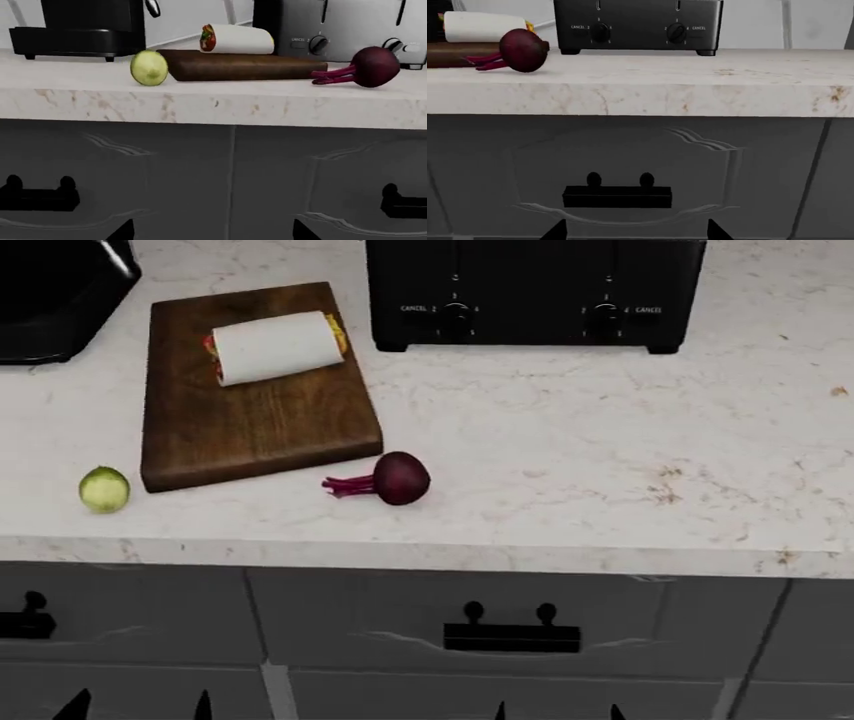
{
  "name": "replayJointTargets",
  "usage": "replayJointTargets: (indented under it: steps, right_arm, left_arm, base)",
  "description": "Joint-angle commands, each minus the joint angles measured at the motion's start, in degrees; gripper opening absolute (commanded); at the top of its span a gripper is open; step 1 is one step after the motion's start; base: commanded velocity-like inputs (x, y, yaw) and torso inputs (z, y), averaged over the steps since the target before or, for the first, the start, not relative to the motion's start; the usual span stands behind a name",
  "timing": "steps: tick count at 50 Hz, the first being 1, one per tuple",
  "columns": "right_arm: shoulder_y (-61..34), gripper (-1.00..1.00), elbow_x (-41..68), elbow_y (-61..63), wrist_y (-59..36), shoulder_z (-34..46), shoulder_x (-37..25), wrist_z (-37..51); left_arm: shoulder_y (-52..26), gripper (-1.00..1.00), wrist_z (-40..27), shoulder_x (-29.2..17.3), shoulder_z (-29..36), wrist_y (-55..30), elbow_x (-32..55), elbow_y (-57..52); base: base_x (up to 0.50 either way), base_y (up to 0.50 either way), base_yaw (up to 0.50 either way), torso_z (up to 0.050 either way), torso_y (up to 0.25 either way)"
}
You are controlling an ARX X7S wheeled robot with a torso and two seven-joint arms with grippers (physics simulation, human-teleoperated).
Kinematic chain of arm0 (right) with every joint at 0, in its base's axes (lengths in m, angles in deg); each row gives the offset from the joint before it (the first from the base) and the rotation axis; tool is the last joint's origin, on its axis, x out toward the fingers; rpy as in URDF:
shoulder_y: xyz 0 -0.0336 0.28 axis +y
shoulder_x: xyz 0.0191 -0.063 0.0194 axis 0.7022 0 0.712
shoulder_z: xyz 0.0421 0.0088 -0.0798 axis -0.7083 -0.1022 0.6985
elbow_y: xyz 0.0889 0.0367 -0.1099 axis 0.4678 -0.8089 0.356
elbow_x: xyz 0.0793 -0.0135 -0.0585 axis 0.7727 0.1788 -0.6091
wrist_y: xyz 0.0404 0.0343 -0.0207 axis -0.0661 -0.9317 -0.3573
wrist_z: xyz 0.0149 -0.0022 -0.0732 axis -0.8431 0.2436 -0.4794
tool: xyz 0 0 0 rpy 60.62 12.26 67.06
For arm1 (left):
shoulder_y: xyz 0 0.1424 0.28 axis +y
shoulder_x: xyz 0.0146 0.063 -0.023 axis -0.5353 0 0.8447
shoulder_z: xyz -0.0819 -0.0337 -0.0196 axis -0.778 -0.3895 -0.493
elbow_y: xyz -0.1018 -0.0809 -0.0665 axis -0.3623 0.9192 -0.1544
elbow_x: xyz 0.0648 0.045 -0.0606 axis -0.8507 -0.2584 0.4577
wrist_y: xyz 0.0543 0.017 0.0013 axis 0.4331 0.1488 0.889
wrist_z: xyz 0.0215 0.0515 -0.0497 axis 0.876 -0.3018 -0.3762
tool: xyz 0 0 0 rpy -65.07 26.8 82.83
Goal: Clear the non-vegetable object off the cutting board and place the vegetables onto it.
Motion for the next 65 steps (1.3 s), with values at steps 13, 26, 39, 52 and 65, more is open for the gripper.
replayJointTargets:
  steps: [13,26,39,52,65]
  right_arm:
    - [-0.10,1.00,1.56,0.08,-0.20,1.90,-1.56,2.15]
    - [-0.96,1.00,-0.56,5.95,-7.39,2.89,-2.63,6.00]
    - [-12.22,1.00,-0.14,28.49,-37.53,3.74,-4.85,5.28]
    - [-28.32,1.00,2.36,39.18,-63.26,2.47,-8.53,2.62]
    - [-48.82,1.00,4.30,34.55,-74.75,3.63,-12.98,-2.56]
  left_arm:
    - [0.01,1.00,-2.11,-1.67,1.87,0.68,1.49,-0.14]
    - [0.21,1.00,-3.81,-3.39,3.36,-1.36,0.61,-4.83]
    - [-5.28,1.00,-5.85,-7.10,1.86,-26.92,4.44,-29.18]
    - [-21.29,1.00,-8.52,-8.95,-3.51,-58.66,15.32,-43.50]
    - [-43.68,1.00,-3.88,-16.09,-8.35,-76.87,22.96,-42.00]
  base:
    - [0.00,0.50,0.00,0.000,0.000]
    - [0.00,0.11,0.00,0.000,0.000]
    - [0.00,0.00,0.00,0.000,0.000]
    - [0.00,0.00,0.00,0.000,0.000]
    - [0.00,0.00,0.00,0.000,0.000]
